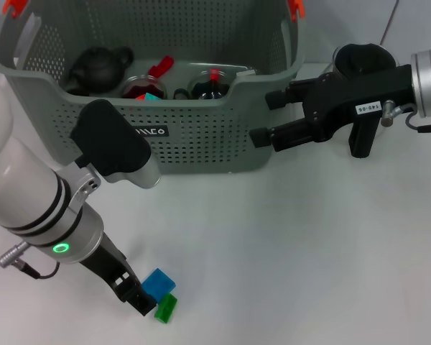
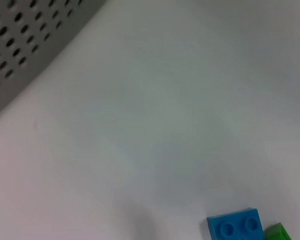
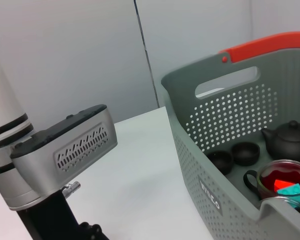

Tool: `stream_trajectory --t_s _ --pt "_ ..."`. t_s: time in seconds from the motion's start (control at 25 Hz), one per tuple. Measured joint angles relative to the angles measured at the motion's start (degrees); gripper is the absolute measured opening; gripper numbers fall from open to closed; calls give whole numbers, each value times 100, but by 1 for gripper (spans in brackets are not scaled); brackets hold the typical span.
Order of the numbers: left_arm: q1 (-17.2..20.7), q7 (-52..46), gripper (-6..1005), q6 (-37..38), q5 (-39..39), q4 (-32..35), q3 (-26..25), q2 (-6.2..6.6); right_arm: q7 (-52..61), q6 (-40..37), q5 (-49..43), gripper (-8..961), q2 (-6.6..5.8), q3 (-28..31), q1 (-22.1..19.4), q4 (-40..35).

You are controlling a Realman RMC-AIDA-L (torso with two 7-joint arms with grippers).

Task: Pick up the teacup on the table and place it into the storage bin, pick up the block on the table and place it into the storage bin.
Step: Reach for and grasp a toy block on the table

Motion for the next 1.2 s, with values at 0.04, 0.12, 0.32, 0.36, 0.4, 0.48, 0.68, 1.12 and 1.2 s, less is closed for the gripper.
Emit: stream_trajectory --t_s 0.04,0.12,0.32,0.36,0.4,0.48,0.68,1.12,1.2 --pt "0 -14 949 -8 2 1 16 0 0 0 1 927 -1 0 -3 0" --pt "1 -28 949 -26 3 2 45 0 -1 0 2 927 -2 -1 -7 0" --pt "-7 -85 950 -63 9 40 131 0 -3 -4 3 927 -10 -1 -15 -2" --pt "-9 -93 950 -66 12 41 148 0 -4 -4 3 927 -11 -1 -15 -3" --pt "-12 -99 950 -67 14 41 164 0 -6 -3 3 927 -12 -1 -14 -4" --pt "-14 -115 950 -68 18 21 211 1 -10 -3 3 927 -13 -1 -12 -5" --pt "-64 -248 950 -64 17 -17 401 0 -13 -1 3 928 -14 -1 -9 -18" --pt "-139 -370 950 16 -43 -133 543 0 -48 11 9 927 -22 34 -17 -11" --pt "-145 -374 950 17 -31 -146 541 0 -63 11 11 927 -22 51 -15 -9"
